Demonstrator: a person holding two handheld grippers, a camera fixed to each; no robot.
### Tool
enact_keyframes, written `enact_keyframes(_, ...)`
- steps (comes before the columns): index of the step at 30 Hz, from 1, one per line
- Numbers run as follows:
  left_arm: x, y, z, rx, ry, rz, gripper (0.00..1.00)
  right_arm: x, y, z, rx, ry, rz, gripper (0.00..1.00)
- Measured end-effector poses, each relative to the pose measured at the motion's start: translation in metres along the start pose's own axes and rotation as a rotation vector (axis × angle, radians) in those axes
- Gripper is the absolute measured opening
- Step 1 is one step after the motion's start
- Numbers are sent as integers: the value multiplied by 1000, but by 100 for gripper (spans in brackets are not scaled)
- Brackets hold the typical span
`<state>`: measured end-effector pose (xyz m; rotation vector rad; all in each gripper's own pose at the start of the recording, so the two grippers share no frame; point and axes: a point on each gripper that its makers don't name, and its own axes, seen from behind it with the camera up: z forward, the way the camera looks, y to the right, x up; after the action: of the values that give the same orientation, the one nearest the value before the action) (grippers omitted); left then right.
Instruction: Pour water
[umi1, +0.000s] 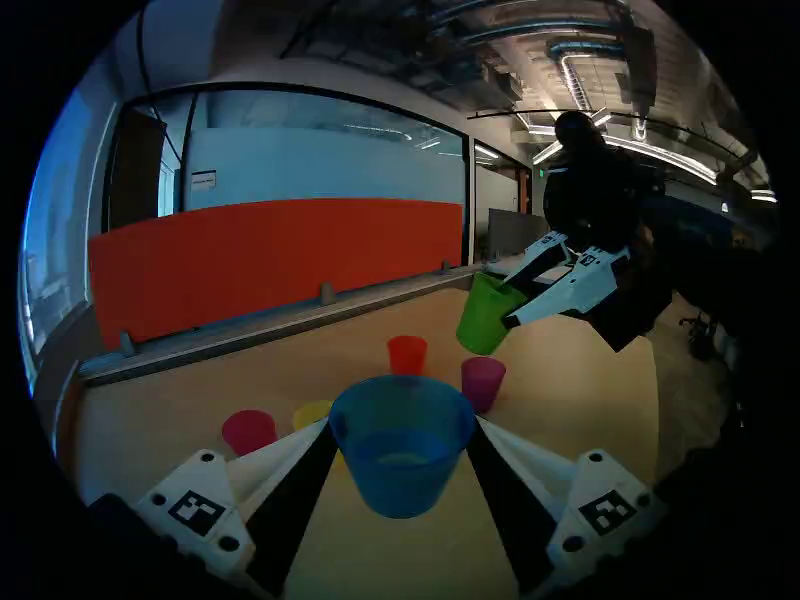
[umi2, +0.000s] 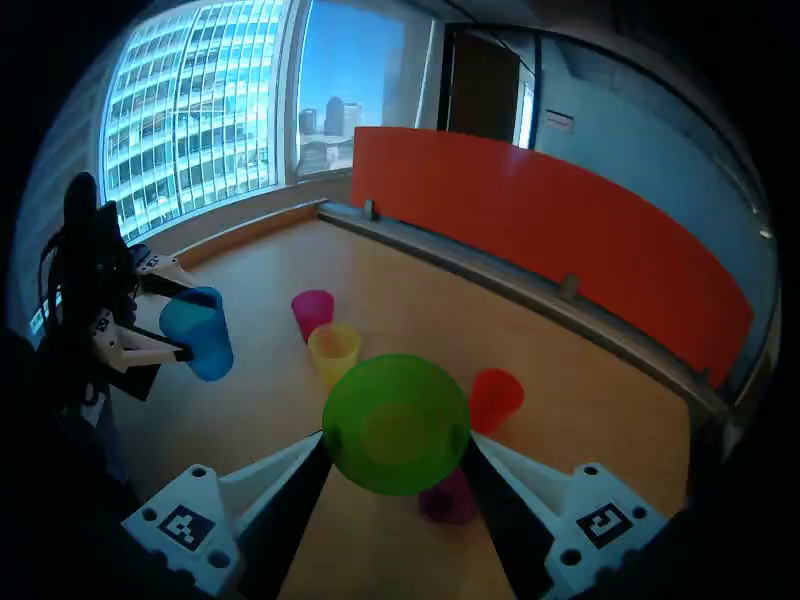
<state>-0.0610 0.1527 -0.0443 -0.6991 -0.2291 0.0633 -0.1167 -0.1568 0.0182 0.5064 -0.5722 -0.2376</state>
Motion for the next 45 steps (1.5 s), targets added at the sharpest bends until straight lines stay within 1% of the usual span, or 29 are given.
enact_keyframes(5, 3, 2, 0, -2, 3, -1, 87, 6, -3, -7, 7, 63, -3, 89)
enact_keyframes(14, 7, 8, 1, -7, 10, -1, 87, 25, -11, -15, 27, 219, -2, 90)
enact_keyframes(21, 9, 8, 0, -4, 12, 4, 87, 37, -10, -19, 16, 301, 3, 90)
enact_keyframes(29, 13, 9, -1, -8, 21, -2, 87, 51, -9, -23, 22, 392, 34, 90)
enact_keyframes(36, 16, 8, -2, -5, 29, -1, 87, 60, -6, -27, 26, 446, 50, 90)
enact_keyframes(45, 19, 5, -2, -3, 40, -3, 87, 69, -6, -32, 30, 487, 42, 90)
